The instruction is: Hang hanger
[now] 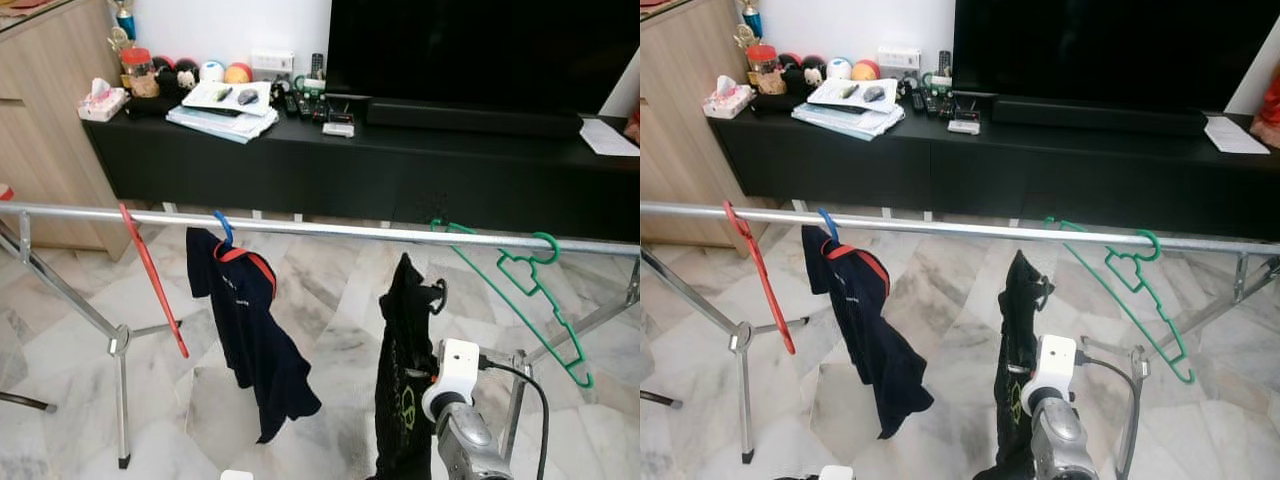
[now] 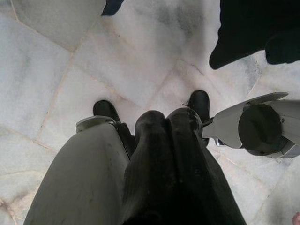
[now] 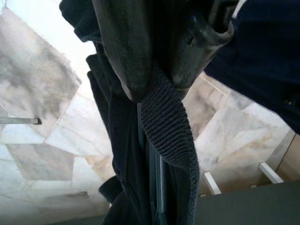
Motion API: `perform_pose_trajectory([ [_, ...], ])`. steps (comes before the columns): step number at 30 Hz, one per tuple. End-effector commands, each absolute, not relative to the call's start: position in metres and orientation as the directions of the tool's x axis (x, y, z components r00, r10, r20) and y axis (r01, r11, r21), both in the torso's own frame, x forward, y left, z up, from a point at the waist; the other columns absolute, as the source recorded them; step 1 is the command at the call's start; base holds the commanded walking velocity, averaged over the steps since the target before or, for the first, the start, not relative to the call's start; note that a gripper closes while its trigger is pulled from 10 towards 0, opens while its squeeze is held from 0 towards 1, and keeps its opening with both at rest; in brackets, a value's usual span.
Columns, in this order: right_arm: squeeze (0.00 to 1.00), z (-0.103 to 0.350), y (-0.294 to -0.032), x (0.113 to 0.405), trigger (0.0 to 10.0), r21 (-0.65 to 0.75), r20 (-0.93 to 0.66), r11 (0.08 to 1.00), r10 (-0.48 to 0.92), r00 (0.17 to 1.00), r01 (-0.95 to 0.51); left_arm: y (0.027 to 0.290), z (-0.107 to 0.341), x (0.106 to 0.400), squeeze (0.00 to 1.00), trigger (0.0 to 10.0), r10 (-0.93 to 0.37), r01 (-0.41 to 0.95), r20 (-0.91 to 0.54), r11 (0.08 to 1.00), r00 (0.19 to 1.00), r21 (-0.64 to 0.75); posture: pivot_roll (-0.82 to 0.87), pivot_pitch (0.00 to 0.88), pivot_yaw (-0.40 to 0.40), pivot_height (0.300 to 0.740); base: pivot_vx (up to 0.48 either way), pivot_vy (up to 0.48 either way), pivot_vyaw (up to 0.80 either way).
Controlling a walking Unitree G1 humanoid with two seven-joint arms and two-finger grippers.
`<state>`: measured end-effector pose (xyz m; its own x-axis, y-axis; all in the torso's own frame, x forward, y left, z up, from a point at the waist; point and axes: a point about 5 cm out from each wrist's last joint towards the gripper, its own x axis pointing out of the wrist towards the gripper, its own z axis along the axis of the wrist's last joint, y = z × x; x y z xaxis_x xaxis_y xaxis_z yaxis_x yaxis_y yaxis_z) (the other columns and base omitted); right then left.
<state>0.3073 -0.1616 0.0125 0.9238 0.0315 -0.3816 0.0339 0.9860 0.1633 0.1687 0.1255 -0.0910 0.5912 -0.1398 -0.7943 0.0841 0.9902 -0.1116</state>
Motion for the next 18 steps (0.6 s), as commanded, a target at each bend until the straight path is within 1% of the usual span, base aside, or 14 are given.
perform_pose_trajectory([
  [1,0.0,0.0172,-0.1612,0.3106,10.0,0.161,-0.358,0.986,0.028,0.933,0.032,0.126,-0.1043,0.1379,0.0,10.0,-0.142,0.077,-0.859,0.99,0.492,-0.12,0.02,0.113,-0.027,0.74,-0.274,0.0,0.0],
  [18,0.0,0.0167,-0.1608,0.3103,10.0,0.158,-0.362,0.987,0.028,0.932,0.032,0.1257,-0.1043,0.1376,0.0,10.0,-0.145,0.078,-0.859,0.989,0.491,-0.122,0.02,0.117,-0.029,0.74,-0.287,0.0,0.0],
])
